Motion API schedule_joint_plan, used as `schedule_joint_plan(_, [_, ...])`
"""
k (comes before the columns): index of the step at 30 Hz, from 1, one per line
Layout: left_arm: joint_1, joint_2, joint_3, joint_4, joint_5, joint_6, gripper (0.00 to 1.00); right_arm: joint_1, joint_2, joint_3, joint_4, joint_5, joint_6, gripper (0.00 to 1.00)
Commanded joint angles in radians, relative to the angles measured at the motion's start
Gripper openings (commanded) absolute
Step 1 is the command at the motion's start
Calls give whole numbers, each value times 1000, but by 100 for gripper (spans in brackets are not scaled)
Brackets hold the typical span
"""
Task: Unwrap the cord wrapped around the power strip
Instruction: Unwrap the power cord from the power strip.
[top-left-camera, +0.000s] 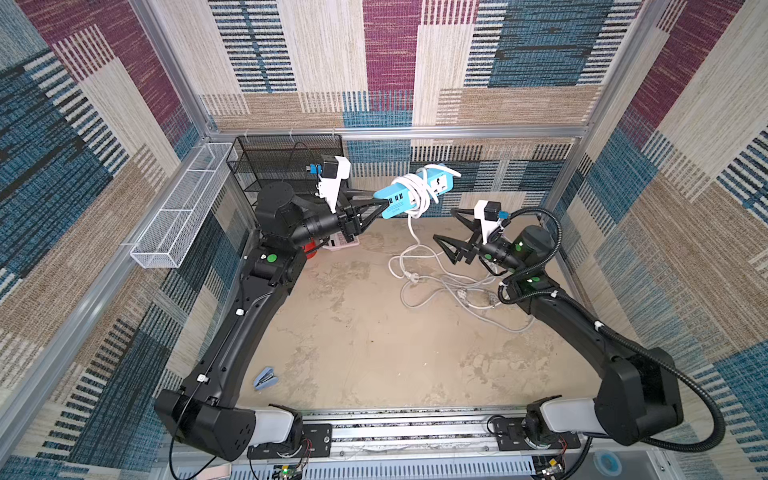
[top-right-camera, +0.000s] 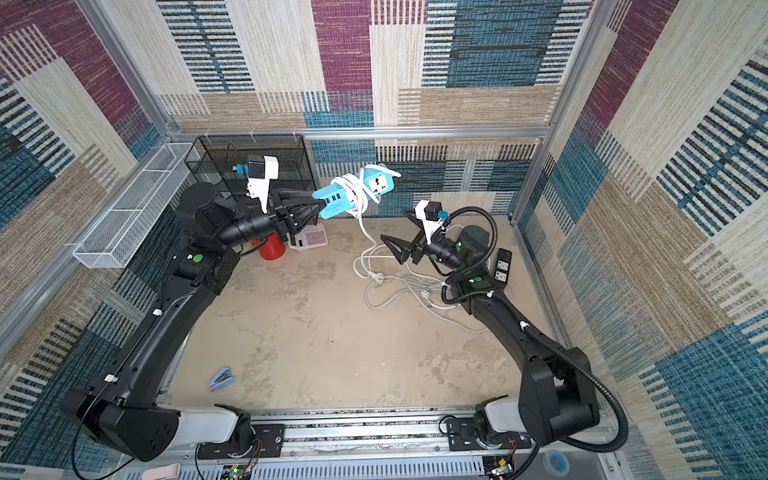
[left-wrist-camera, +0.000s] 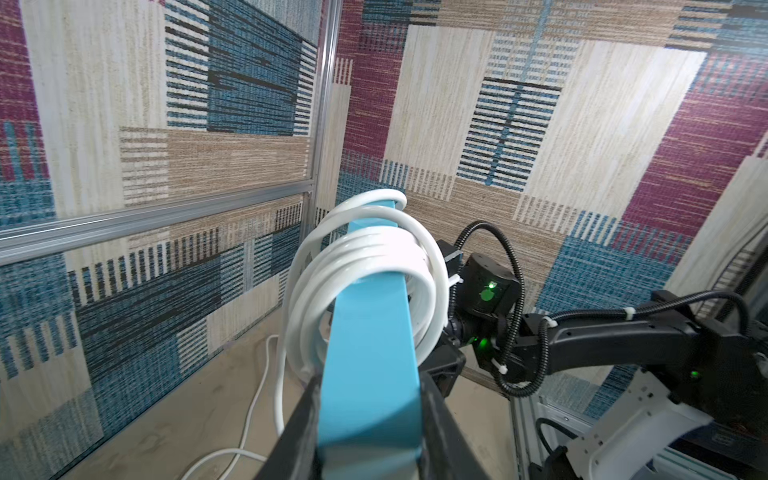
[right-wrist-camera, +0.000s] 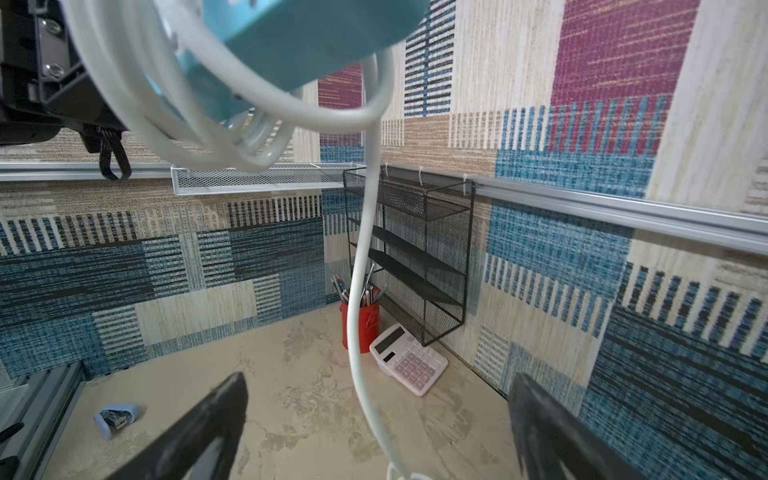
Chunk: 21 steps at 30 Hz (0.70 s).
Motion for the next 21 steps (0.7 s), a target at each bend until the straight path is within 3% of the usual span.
schedule_joint_plan(1, [-8, -5, 9, 120, 54, -67, 0, 24, 41, 35, 114, -9, 24, 98])
schedule_joint_plan(16, [-8, -1, -38, 243, 119, -134, 0, 105, 140, 53, 315, -7, 157, 96])
schedule_joint_plan(21, [-9, 4, -41, 262, 129, -152, 0, 124, 163, 64, 331, -4, 173, 86])
